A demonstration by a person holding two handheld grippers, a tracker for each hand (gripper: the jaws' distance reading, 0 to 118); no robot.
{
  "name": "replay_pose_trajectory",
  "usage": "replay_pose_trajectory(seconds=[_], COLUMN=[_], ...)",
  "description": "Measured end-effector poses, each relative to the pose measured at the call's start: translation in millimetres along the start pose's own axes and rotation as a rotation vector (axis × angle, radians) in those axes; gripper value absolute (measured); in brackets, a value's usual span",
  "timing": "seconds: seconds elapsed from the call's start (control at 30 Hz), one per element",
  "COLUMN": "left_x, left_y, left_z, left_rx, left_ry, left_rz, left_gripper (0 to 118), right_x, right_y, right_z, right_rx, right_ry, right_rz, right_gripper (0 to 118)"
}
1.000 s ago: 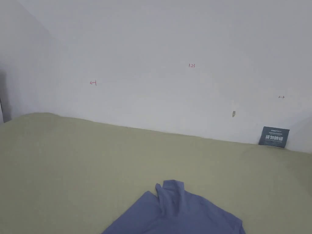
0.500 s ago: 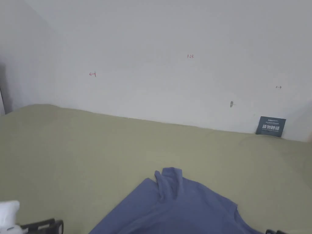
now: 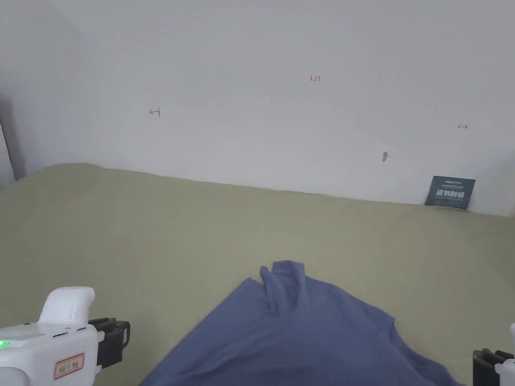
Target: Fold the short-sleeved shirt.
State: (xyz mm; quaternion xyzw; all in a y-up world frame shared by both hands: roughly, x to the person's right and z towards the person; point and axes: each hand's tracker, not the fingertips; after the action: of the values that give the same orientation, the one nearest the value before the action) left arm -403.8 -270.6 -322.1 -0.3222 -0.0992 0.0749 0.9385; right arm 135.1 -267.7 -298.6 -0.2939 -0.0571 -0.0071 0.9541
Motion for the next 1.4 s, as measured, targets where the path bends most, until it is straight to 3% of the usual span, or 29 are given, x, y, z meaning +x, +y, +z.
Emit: replay_pose_trajectory(seconds=[0.3, 0.33, 0.4, 0.43, 0.7, 0.73, 0.8, 0.83, 1.03, 1.13, 1.3, 1.33, 1.37, 1.4], left_x=[-54, -57, -63, -64, -59, -59, -57, -57, -64, -70, -73, -73, -74, -74], left_y=[-25, -30, -39, -42, -75, -79, -85, -87, -92, -91, -92, -92, -93, -92], left_z=[-23, -23, -29, -31, -44, -47, -53, -56, -46, -46, -48, -48, -50, -52], left_rx=[-0.291, -0.327, -0.381, -0.400, -0.460, -0.456, -0.450, -0.448, -0.392, -0.386, -0.382, -0.381, -0.389, -0.395], left_ry=[0.060, 0.046, 0.036, 0.036, 0.032, 0.039, 0.058, 0.051, 0.018, 0.013, 0.016, 0.017, 0.015, 0.020], left_rz=[-0.013, 0.003, 0.021, 0.019, -0.035, -0.048, -0.064, -0.058, -0.022, -0.003, 0.021, 0.023, 0.026, 0.027], left_gripper=[1, 18, 83, 104, 97, 80, 19, 4, 3, 3, 3, 3, 3, 3], right_x=[-14, -16, -21, -21, -28, -29, -32, -32, -47, -53, -77, -82, -88, -94], right_y=[-4, -6, -8, -9, -10, -10, -8, -6, 31, 66, 128, 135, 140, 145], right_z=[-3, -5, -10, -12, -26, -28, -34, -37, -80, -132, -231, -248, -267, -287], right_rx=[-0.030, -0.035, -0.049, -0.056, -0.089, -0.092, -0.101, -0.104, -0.115, -0.138, -0.258, -0.254, -0.278, -0.308], right_ry=[0.040, 0.041, 0.048, 0.054, 0.084, 0.085, 0.093, 0.096, 0.138, 0.211, 0.263, 0.262, 0.277, 0.289], right_rz=[0.012, 0.018, 0.031, 0.036, 0.068, 0.069, 0.080, 0.091, 0.167, 0.184, 0.331, 0.380, 0.426, 0.464], right_gripper=[7, 7, 7, 7, 7, 7, 7, 7, 7, 7, 7, 10, 24, 55])
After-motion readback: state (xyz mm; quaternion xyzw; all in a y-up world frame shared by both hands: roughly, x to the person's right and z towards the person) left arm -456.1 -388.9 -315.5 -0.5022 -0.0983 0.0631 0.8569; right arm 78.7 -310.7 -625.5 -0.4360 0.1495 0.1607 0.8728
